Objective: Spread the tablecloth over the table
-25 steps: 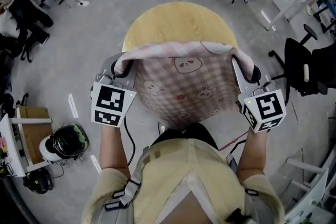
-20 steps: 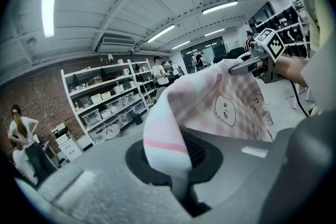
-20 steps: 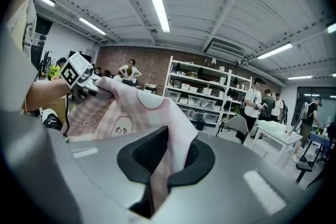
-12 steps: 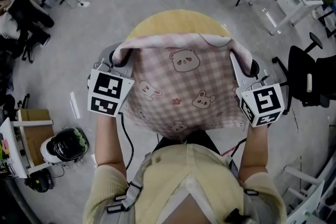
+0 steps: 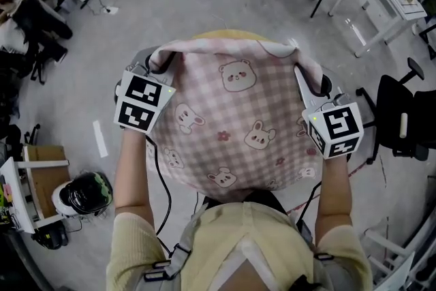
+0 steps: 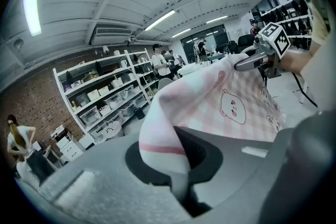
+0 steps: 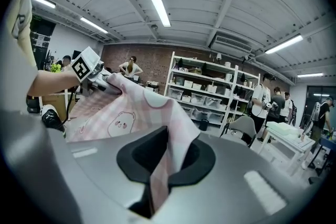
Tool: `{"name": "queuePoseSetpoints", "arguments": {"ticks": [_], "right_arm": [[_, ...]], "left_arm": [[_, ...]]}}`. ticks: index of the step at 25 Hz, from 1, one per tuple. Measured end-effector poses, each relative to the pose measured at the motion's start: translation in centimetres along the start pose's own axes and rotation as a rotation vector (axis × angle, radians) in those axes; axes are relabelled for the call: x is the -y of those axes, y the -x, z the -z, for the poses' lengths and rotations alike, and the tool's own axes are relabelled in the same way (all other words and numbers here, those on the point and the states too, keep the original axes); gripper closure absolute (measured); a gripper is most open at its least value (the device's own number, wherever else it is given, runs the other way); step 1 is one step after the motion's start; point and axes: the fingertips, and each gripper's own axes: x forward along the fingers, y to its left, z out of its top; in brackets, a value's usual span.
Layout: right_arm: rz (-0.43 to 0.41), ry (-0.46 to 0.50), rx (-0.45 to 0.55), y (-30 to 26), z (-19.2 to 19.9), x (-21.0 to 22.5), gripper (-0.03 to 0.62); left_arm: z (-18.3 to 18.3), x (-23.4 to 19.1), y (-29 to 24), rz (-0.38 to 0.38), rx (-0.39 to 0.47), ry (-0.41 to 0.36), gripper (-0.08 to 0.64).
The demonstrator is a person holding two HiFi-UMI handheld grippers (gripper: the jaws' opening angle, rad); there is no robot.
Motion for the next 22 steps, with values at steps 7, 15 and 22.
{"name": "queuePoseSetpoints", "arguments": {"ticks": [7,15,22], "right_arm": [[0.018,0.0,-0.025,-0.3,1.0,-0.1,0.572],[0.021,0.033,-0.055,-0.9,1.6,0.1,0.566],[0.026,0.065,-0.075,-1.5,2.1,0.3,0.561]], "left_arm": [[0.6,0.1,-1.4,0.056,-0.025,0.005,0.546],[1.4,0.5,-2.8,0.145,-0.06,0.009,0.548],[2.2,0.7,-4.1,0.222,-0.081,-0.025,0.548]]}}
